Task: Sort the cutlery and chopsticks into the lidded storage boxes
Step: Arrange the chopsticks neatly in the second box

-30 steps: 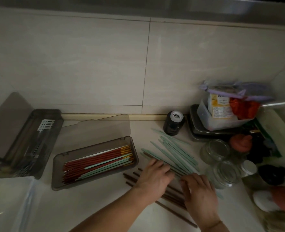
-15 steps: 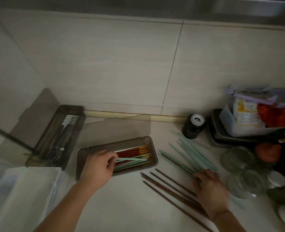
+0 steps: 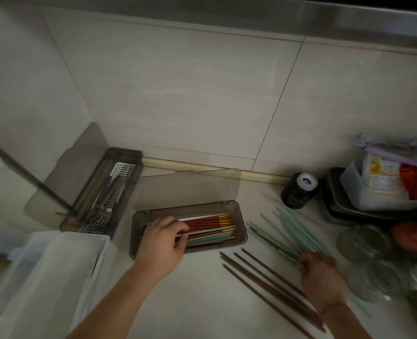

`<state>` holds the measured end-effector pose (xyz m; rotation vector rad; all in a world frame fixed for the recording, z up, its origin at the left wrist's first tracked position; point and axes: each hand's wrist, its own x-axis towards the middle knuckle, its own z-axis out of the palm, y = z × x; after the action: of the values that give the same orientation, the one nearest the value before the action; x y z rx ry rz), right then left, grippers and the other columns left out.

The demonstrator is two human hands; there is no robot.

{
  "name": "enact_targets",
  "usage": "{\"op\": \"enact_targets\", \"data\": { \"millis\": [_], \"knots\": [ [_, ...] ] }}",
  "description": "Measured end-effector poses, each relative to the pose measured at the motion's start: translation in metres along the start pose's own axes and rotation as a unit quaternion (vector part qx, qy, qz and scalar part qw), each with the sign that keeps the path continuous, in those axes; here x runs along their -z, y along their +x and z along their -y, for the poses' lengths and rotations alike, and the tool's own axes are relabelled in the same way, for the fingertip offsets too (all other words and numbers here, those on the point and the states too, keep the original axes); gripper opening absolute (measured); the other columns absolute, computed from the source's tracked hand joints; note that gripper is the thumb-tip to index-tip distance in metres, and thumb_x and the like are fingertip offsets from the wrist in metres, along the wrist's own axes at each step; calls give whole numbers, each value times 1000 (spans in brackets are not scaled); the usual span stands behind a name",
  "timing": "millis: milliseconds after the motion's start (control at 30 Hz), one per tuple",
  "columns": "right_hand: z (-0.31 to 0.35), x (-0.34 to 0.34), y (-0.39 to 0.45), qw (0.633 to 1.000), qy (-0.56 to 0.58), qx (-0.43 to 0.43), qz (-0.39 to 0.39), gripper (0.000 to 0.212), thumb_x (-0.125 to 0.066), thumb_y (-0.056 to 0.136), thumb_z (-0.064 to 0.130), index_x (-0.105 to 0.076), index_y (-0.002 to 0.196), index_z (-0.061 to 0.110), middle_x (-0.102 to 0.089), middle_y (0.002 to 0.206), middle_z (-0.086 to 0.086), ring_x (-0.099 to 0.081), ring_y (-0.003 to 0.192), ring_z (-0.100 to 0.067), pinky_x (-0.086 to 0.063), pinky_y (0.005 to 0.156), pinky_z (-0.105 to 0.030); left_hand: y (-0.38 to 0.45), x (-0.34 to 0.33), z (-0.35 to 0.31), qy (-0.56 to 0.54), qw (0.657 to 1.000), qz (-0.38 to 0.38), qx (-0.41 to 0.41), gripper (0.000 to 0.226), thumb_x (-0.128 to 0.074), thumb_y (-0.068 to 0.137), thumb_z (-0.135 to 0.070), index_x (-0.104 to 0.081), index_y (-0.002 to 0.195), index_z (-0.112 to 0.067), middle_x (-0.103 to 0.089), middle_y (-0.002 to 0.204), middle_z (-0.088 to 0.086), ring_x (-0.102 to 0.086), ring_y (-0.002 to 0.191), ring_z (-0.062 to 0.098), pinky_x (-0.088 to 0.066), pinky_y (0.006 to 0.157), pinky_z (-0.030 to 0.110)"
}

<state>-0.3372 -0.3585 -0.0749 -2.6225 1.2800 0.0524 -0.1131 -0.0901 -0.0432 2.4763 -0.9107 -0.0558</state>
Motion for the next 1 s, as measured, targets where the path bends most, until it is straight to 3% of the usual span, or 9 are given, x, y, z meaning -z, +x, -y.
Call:
{"op": "enact_targets", "data": {
  "millis": [100, 167, 267, 400, 500, 600, 700, 867, 1000],
  "knots": [
    [16, 15, -12, 992, -15, 66, -104, 6, -59, 81, 16, -64, 77, 16, -65, 76, -5, -57, 77, -33, -45, 64, -38, -13, 2, -28, -10, 992, -55, -111, 23, -58, 87, -27, -69, 105, -19, -64, 103, -2, -58, 96, 21, -49, 84, 41],
    [39, 27, -26, 971, 28, 149, -184, 20, -49, 82, 26, -66, 79, 17, -64, 67, -4, -60, 64, -33, -48, 57, -38, -22, -1, -51, -11, 977, -34, -210, 30, -53, 91, -32, -62, 118, -20, -60, 113, -2, -54, 104, 19, -44, 93, 41],
    [84, 42, -44, 943, 126, 274, -137, 24, -44, 88, 34, -66, 91, 24, -67, 79, 6, -63, 64, -19, -51, 53, -29, -28, -8, -76, 49, 959, -17, -278, 34, -53, 93, -39, -53, 123, -24, -59, 114, -7, -50, 109, 17, -32, 105, 45],
    [111, 46, -46, 934, 141, 313, -97, 12, -59, 86, 29, -67, 95, 28, -69, 82, 11, -65, 65, -14, -51, 49, -26, -21, 3, -58, 44, 967, -55, -244, 12, -60, 86, -22, -64, 95, -27, -61, 82, -10, -55, 81, 16, -39, 93, 41],
    [114, 40, -31, 934, 148, 312, -93, 12, -69, 83, 15, -68, 93, 23, -70, 81, 7, -66, 68, -18, -55, 55, -32, -16, 19, -21, 49, 984, -62, -161, 15, -61, 79, -16, -67, 86, -28, -64, 80, -11, -57, 77, 19, -42, 81, 39],
    [136, 27, -10, 928, 150, 333, -72, 14, -73, 79, 8, -70, 87, 20, -70, 80, 3, -65, 69, -20, -55, 59, -31, -14, 25, 5, 59, 997, -21, -52, 13, -62, 86, -24, -70, 94, -28, -66, 90, -9, -60, 83, 20, -44, 79, 37],
    [167, 11, 10, 936, 116, 332, -14, 9, -66, 85, 17, -69, 88, 25, -70, 89, 5, -63, 83, -18, -49, 67, -27, -17, 17, 15, 57, 997, 10, 42, 23, -60, 89, -34, -67, 110, -27, -64, 106, -6, -58, 99, 20, -45, 88, 36],
    [191, -11, 26, 930, 71, 356, 62, 14, -57, 86, 27, -67, 95, 30, -66, 103, 8, -54, 102, -17, -46, 78, -29, -27, 2, 13, 72, 997, 15, 28, 28, -56, 86, -47, -69, 101, -27, -64, 98, -6, -60, 89, 20, -47, 80, 38],
    [180, 2, 24, 916, 101, 387, 35, 9, -64, 83, 24, -68, 90, 27, -67, 95, 9, -57, 93, -14, -48, 77, -26, -30, -2, 9, 64, 998, 9, 18, 40, -43, 86, -55, -70, 94, -27, -64, 91, -9, -60, 84, 18, -50, 77, 37]
  ]
}}
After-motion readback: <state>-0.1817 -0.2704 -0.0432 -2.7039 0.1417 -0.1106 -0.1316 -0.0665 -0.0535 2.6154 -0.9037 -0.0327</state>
